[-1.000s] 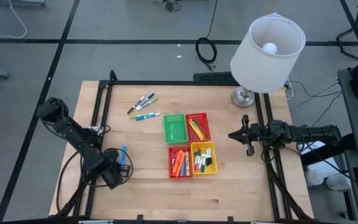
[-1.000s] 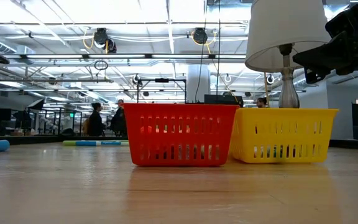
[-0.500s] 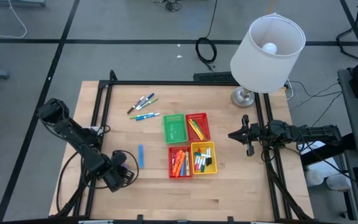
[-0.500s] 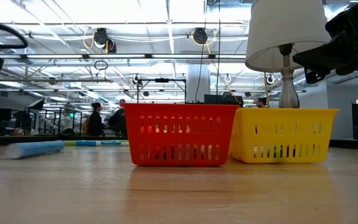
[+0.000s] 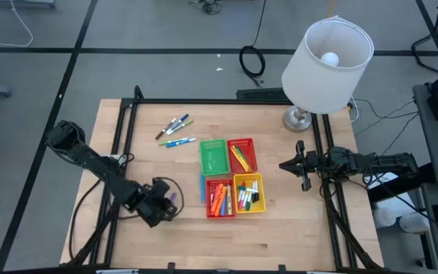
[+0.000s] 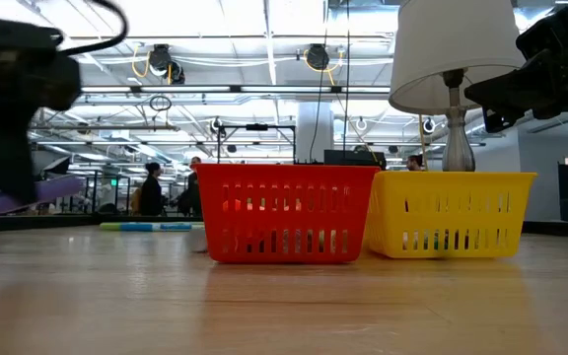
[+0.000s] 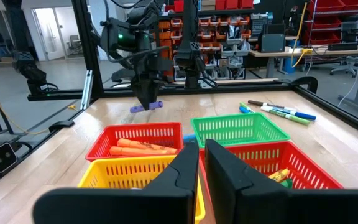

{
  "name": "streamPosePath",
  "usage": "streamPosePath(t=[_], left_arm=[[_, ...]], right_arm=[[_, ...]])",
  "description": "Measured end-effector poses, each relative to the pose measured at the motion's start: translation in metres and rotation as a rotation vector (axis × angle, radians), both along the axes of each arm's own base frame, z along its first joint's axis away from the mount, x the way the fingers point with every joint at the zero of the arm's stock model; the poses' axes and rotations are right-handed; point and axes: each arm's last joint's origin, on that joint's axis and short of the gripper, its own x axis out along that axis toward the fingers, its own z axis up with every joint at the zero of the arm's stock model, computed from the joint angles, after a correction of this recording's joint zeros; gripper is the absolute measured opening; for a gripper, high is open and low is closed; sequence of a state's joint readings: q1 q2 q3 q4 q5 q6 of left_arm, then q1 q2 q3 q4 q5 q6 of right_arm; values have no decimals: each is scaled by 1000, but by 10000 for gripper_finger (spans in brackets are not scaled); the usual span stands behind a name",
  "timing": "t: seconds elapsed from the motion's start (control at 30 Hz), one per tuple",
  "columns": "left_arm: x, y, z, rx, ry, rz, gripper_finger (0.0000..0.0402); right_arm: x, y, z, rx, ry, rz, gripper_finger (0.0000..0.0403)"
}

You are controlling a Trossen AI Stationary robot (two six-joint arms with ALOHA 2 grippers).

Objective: Pick & Place Markers
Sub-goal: Put the large purple highlighter into the bottom red bin

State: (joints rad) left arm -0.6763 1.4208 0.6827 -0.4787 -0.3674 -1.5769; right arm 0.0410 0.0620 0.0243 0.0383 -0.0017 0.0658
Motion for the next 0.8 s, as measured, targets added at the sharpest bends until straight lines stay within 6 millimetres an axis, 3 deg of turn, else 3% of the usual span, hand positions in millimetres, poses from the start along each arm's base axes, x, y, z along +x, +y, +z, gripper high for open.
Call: streamPosePath(t=[0.3,0.8], left_arm=[[35,7,14,-88,-228,-61,92],[65,5,48,-62,-623,-223,92]], right_arm=[[0,0,0,0,0,0,18],[0,0,0,0,1,0,18]])
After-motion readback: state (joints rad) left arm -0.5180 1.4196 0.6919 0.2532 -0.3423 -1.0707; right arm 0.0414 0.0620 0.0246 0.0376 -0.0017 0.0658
